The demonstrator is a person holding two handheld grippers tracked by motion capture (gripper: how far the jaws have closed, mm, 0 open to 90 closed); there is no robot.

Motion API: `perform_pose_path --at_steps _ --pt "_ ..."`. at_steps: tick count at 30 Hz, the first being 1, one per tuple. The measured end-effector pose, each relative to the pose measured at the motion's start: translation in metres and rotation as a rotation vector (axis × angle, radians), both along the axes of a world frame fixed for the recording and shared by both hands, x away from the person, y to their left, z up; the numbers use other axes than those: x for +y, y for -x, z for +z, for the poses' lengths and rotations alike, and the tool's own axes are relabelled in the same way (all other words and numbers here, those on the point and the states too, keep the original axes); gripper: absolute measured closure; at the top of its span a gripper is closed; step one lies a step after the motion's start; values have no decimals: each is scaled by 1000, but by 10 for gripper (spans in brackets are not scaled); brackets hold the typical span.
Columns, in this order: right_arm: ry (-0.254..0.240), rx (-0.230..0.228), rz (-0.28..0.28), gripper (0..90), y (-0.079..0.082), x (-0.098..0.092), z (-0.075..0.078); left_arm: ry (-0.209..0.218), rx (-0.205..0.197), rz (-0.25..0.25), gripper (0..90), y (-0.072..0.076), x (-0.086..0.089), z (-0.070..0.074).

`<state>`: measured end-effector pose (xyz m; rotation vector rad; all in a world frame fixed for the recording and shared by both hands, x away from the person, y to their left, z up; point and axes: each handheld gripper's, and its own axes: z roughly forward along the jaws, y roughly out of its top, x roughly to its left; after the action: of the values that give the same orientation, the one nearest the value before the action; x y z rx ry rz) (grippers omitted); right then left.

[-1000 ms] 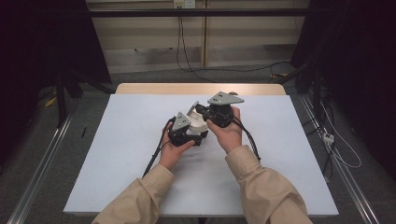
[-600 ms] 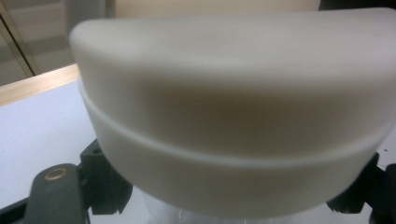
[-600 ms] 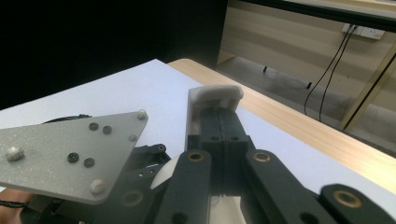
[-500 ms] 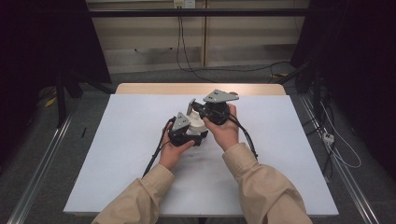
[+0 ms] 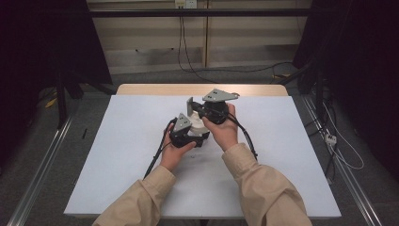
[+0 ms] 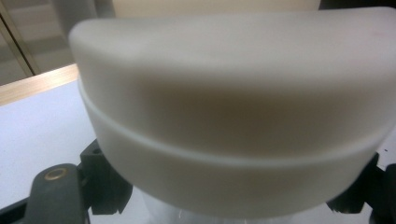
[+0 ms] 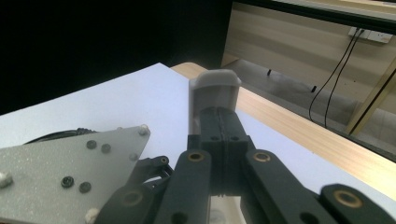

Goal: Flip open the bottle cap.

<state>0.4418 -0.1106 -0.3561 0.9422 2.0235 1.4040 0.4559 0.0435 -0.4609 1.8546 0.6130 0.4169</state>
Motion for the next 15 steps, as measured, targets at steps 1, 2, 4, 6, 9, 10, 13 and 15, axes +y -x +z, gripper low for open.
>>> perform_pose_path --at_steps 1,2,4,6,9,10,13,15 --pt "-9 2 0 900 -1 0 0 0 0 0 185 0 0 0" --pt "-12 0 0 900 -1 1 -1 0 1 1 186 0 0 0" --pt "-12 0 1 900 -2 1 -1 0 1 1 185 0 0 0" --pt "-7 -1 3 900 -3 2 0 -1 1 1 186 0 0 0" --pt "3 -2 6 900 -4 4 0 -1 -1 1 185 0 0 0" --pt "7 -3 8 900 -5 4 1 -2 0 0 185 0 0 0" --pt "2 1 8 900 -7 6 0 -1 2 0 185 0 0 0" --pt "-3 2 10 900 -8 6 0 -1 2 0 185 0 0 0"
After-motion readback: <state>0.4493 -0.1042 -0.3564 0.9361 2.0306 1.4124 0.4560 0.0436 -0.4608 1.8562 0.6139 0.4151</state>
